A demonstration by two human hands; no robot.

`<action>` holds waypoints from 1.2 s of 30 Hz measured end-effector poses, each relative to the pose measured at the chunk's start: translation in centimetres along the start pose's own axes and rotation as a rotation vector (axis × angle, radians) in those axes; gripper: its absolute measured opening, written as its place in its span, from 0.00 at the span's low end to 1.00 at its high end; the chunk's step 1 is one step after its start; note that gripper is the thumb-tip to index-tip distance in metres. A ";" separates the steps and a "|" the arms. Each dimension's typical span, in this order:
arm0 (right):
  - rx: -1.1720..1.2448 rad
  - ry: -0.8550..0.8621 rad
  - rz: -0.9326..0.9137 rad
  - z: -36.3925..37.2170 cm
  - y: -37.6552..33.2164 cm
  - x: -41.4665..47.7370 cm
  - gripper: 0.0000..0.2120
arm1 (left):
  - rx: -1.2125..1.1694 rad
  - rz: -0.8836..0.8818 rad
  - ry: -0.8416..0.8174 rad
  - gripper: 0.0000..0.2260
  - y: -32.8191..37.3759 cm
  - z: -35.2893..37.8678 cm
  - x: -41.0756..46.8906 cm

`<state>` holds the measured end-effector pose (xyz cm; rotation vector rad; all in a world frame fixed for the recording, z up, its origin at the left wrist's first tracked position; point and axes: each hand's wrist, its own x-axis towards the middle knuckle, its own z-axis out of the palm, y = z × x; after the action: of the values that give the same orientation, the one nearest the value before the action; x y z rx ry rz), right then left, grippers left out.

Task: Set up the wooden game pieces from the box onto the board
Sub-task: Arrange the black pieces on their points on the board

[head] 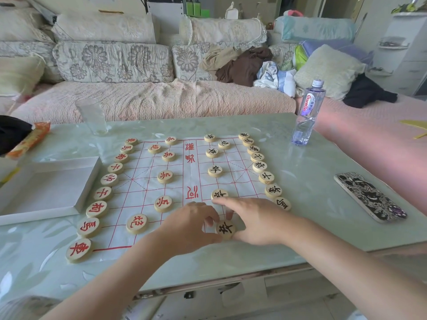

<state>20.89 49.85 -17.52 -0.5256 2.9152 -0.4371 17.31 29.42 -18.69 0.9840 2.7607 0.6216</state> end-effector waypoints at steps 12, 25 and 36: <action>0.087 0.022 0.055 -0.4 0.8 -0.4 0.36 | 0.061 0.021 -0.021 0.23 0.4 0.1 0.1; -0.038 0.042 0.128 -1.4 5.0 0.6 0.26 | 0.050 0.010 0.039 0.13 2.5 0.7 3.8; -0.095 0.087 0.219 -1.9 4.4 0.8 0.34 | 0.087 -0.030 0.035 0.15 3.4 1.3 4.8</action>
<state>18.43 53.98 -17.17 -0.1985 3.0433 -0.3005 15.87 35.26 -18.44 0.9553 2.8499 0.5236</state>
